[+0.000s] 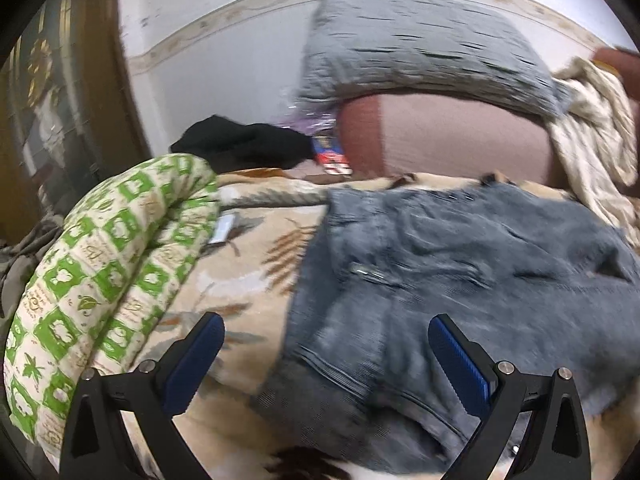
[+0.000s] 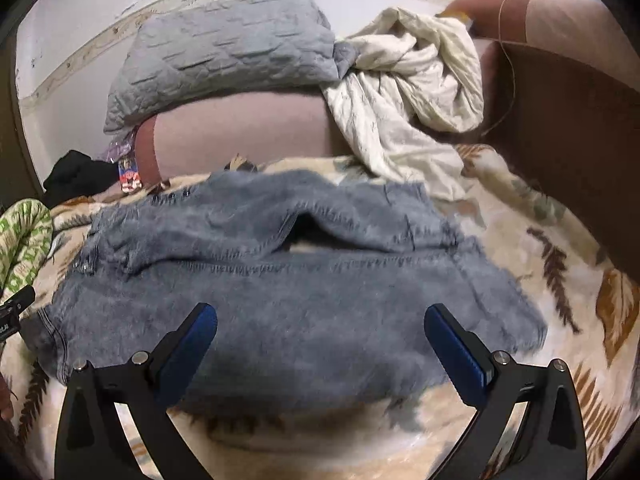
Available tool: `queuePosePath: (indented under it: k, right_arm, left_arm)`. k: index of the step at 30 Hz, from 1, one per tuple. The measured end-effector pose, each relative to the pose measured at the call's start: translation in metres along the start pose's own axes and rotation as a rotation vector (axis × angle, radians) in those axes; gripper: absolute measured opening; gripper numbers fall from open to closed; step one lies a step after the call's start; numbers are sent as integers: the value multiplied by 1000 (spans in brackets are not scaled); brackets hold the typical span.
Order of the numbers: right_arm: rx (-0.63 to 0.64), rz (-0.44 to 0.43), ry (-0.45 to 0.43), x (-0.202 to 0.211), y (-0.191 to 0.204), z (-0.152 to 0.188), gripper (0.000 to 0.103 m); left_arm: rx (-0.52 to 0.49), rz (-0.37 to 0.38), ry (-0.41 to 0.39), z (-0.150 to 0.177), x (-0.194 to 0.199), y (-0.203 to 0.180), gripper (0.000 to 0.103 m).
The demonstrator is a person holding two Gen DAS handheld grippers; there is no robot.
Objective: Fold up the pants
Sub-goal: 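Grasp the waistband of the grey jeans with both tools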
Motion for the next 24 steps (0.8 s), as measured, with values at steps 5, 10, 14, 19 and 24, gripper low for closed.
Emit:
queuePosePath:
  k: [5,10,14,19,24]
  right_arm:
    - [-68,-39,11,-30,-31,-32,103]
    - [-77,-51,48,-88,-63,-62,103]
    - [-182,-66,85,-133,-96,-79,103]
    - [-255,-62,143,-181,-125,-80,86]
    - [-262,-21,204,-218,-146,-71,68]
  left_arm:
    - [17,23,39,-15,-41,13,103]
    - [-34,14,105,-49,-102,11,103]
    - [-5,34,203,-72,-163,3,103]
    - [33,22,323,-78,-223,-1,86]
    - [21,12,382,-70,-260,-12,72]
Point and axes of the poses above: each gripper's, at about its wrist camera, not at the fingertips, and x roughly against the way its jaws point, y to its left, z to its underside, the point moved 8 cm from there along -x, roughly the way its jaws point, and after that the axes turned 12 degrees about -y, right-handed, at the moved point
